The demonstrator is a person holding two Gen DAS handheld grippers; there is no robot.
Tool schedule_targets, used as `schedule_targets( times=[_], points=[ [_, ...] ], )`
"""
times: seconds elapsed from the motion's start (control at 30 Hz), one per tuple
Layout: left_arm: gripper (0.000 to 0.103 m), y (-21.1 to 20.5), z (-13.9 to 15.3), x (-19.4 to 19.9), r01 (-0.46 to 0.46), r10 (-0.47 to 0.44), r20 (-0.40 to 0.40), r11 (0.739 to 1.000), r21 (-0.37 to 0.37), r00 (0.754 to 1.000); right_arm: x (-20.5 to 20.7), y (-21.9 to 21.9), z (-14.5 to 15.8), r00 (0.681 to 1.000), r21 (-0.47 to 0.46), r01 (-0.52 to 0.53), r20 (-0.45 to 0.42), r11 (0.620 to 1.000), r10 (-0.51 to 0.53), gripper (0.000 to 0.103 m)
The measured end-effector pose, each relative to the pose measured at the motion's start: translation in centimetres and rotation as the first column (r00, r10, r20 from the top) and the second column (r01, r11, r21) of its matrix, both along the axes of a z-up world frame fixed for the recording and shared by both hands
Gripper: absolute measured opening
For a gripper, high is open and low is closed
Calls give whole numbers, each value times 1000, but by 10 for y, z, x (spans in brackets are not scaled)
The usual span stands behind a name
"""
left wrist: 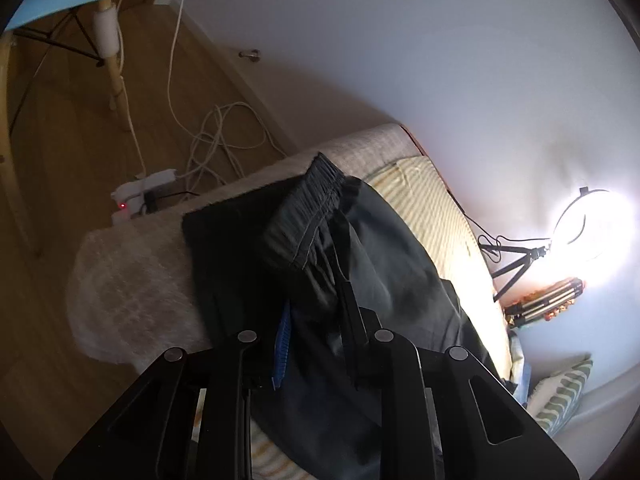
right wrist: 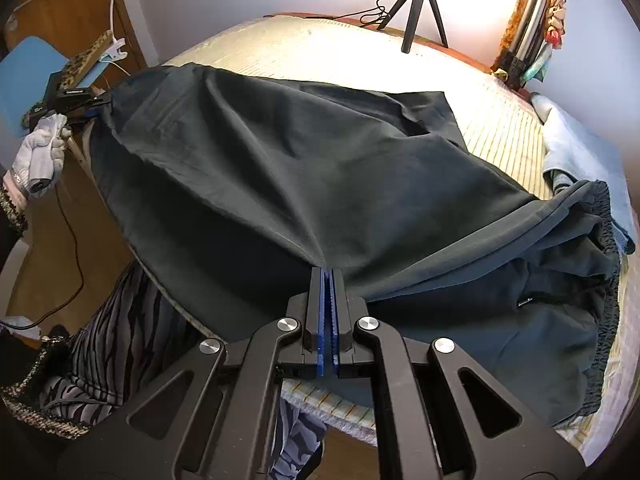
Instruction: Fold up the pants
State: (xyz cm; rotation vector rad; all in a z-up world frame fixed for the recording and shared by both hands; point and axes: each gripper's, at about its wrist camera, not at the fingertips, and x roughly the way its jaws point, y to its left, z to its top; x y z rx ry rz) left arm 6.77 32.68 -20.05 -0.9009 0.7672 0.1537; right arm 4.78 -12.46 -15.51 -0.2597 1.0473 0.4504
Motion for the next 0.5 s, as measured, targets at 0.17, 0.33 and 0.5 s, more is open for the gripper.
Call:
schedule_targets(
  times=[0.17,0.33,0.5],
  points=[
    [20,6,0,4,-14,14,20,1000,0,1000,6,6,-1,1000,-22,4,13,1000,-3,3],
    [7,7,13,9,36,-37,1,996,85,999,12,8,5,998,-47,10,57,999,-8,3],
    [7,12,31,-3,39,-43,33,993,114,999,7,0,25,996,-9,20,82,1000,-20,2]
  ],
)
